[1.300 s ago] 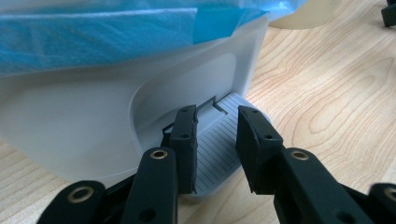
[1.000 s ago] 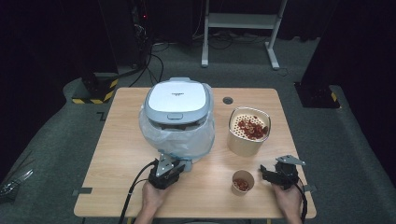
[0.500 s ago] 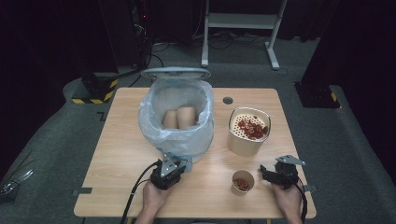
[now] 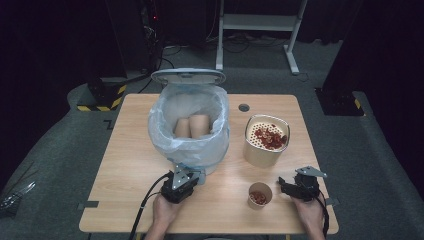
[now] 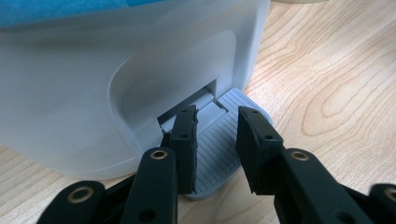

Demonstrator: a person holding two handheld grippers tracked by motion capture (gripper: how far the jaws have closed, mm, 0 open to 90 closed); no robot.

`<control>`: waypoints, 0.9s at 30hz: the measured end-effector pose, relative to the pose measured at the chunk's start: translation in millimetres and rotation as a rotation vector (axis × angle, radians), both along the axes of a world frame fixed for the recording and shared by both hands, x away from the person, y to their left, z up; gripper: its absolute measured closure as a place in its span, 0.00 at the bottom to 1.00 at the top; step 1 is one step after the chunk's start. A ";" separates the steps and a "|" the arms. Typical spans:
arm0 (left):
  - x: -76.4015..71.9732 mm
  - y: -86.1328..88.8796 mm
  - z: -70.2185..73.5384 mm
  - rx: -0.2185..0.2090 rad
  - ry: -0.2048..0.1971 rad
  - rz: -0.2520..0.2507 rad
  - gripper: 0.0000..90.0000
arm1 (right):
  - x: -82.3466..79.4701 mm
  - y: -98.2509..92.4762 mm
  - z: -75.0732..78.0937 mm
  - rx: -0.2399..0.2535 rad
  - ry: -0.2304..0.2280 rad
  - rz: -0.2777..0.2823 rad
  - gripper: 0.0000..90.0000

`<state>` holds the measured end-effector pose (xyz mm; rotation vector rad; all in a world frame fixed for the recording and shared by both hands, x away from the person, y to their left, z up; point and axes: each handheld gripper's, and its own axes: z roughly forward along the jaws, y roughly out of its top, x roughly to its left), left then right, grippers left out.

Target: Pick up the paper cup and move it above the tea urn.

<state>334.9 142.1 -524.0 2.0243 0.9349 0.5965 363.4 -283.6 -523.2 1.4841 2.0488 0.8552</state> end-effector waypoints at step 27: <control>0.1 0.5 -0.1 -0.014 0.009 -0.004 0.75 | -65.2 1.4 4.6 0.071 -0.052 0.165 0.25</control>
